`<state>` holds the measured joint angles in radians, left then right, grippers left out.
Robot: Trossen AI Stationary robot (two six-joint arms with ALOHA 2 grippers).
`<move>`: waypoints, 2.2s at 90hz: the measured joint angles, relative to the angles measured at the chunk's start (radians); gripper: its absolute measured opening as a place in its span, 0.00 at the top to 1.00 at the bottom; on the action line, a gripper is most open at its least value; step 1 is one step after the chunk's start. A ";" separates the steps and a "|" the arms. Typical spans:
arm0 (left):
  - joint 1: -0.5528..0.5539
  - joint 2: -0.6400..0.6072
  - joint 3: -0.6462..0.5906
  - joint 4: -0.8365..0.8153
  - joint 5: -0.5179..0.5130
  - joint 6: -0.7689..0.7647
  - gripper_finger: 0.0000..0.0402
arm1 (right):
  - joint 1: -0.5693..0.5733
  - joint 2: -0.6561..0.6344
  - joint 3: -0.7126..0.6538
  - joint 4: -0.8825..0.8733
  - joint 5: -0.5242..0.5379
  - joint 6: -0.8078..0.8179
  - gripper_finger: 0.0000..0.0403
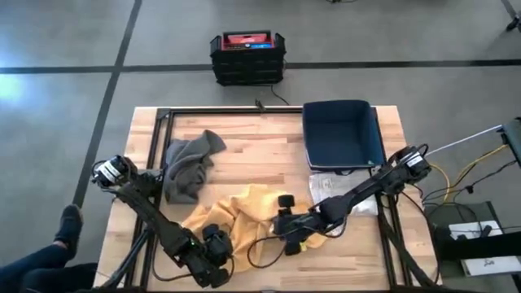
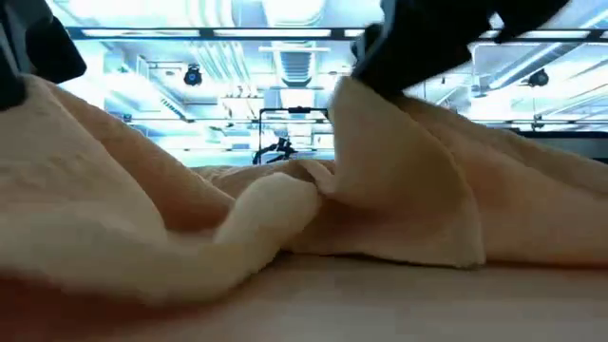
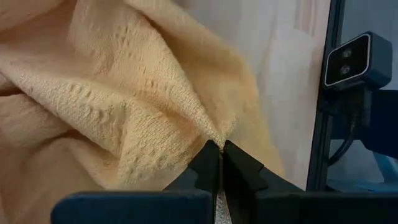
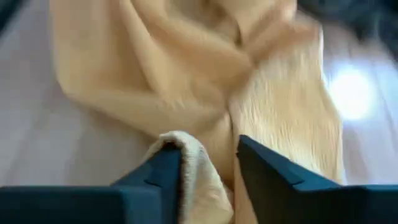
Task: Fold towel
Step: Fold the yellow towel
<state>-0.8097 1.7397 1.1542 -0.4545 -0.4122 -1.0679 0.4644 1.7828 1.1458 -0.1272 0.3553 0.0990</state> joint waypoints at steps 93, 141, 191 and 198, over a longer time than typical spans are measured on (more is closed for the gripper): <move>-0.029 0.000 -0.003 0.005 0.008 -0.023 1.00 | 0.245 -0.032 -0.027 -0.643 -0.265 0.651 0.88; -0.034 0.020 -0.005 0.081 0.046 -0.044 1.00 | 0.131 -0.167 0.012 -0.444 0.022 0.389 0.42; 0.053 -0.097 -0.003 -0.008 0.181 0.025 0.43 | 0.065 -0.174 0.024 -0.604 -0.296 0.446 0.31; 0.063 -0.118 -0.003 -0.098 0.133 0.033 0.39 | 0.063 -0.178 0.020 -0.529 -0.147 0.409 0.32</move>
<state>-0.7470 1.6219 1.1511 -0.5525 -0.2793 -1.0349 0.5275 1.6051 1.1660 -0.6565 0.2087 0.5078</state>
